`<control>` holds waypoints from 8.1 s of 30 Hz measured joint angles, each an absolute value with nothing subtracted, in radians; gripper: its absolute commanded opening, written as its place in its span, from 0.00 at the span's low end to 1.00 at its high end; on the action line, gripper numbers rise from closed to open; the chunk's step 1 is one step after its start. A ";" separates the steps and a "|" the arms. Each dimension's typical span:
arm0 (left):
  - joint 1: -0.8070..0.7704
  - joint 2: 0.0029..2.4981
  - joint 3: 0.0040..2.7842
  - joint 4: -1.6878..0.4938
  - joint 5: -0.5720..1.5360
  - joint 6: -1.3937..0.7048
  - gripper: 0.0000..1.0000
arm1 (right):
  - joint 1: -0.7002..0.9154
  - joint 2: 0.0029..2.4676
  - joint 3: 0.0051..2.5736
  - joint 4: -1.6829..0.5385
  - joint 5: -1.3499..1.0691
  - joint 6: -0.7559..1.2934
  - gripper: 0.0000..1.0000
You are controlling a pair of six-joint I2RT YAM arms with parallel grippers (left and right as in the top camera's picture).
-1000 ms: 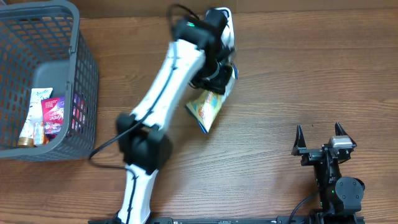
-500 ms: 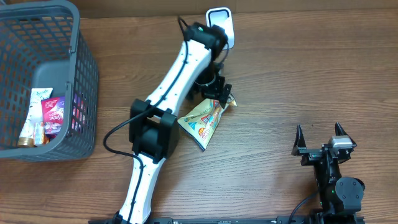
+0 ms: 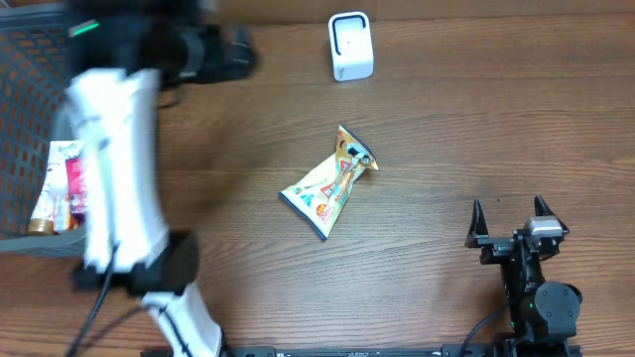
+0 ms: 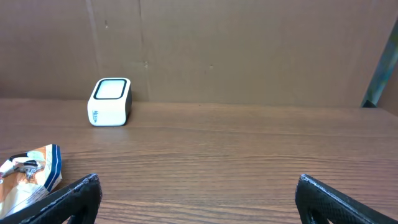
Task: Scan the item barcode
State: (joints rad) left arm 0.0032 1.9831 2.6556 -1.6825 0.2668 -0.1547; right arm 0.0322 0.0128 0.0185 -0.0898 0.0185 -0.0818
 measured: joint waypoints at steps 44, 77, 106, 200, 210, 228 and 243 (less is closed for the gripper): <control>0.548 2.138 2.009 -1.446 -0.036 -0.199 1.00 | 0.032 0.013 0.019 -0.091 0.019 -0.082 1.00; 0.531 2.145 2.142 -1.436 -0.105 -0.158 0.04 | 0.032 0.013 0.019 -0.090 0.018 -0.082 1.00; -0.130 1.752 2.359 -1.602 0.149 -0.202 0.04 | 0.032 0.013 0.019 -0.090 0.019 -0.082 1.00; 0.654 1.872 1.505 -0.992 -0.300 -0.058 0.99 | 0.032 0.013 0.019 -0.090 0.019 -0.082 1.00; 0.654 1.873 1.333 -0.796 -0.334 0.034 0.77 | 0.032 0.013 0.019 -0.090 0.018 -0.081 1.00; 0.654 1.873 1.270 -0.673 -0.222 0.081 0.16 | 0.032 0.013 0.019 -0.091 0.018 -0.082 1.00; 0.654 1.867 1.304 -0.736 -0.175 0.063 0.04 | 0.032 0.013 0.019 -0.091 0.019 -0.082 1.00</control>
State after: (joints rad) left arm 0.6544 1.8671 1.3037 -0.7361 -0.1745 0.0631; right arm 0.0322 0.0128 0.0185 -0.0906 0.0185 -0.0822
